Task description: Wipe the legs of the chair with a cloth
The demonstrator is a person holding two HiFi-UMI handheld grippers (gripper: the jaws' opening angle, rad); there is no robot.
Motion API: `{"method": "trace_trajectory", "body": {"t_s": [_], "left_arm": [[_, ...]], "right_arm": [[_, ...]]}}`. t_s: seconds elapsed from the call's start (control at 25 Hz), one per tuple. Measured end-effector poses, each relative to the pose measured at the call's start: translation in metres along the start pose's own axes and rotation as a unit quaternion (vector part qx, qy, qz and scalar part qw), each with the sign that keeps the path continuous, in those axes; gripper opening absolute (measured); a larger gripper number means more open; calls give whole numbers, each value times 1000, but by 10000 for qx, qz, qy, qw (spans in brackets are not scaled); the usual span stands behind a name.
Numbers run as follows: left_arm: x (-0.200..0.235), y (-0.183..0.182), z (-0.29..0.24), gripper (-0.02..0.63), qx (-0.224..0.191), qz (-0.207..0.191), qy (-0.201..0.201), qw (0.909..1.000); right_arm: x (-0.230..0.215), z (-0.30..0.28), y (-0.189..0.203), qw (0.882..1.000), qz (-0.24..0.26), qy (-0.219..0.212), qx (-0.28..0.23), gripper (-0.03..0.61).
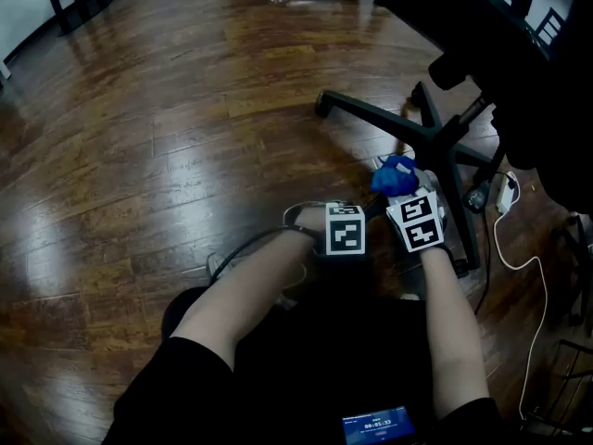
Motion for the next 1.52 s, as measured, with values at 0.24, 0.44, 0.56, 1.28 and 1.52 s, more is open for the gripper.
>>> {"method": "trace_trajectory", "body": {"t_s": [0.24, 0.44, 0.56, 1.28, 1.52], "left_arm": [[3, 3, 3, 229, -33, 9, -91, 10000], [1, 0, 2, 229, 12, 50, -126, 9999], [0, 0, 2, 229, 25, -79, -30, 10000], [1, 4, 2, 229, 82, -17, -54, 10000], [2, 2, 1, 229, 103, 44, -136, 9998]], "right_arm": [[74, 13, -28, 9927, 378, -1141, -95, 86], [69, 11, -25, 9904, 574, -1239, -194, 86], [34, -1, -15, 9963, 415, -744, -118, 87], [17, 7, -3, 9992, -291, -165, -213, 89], [67, 13, -24, 9944, 590, -869, -119, 89]]}}
Point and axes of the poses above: the fingertips, and each gripper's own axes: z backward along the fingers, x to its left, y out of its underside, the point moved 5 cm from there along z, backward along the fingers, and after that the axes turned 10 degrees about z, right-handed, at the moved point
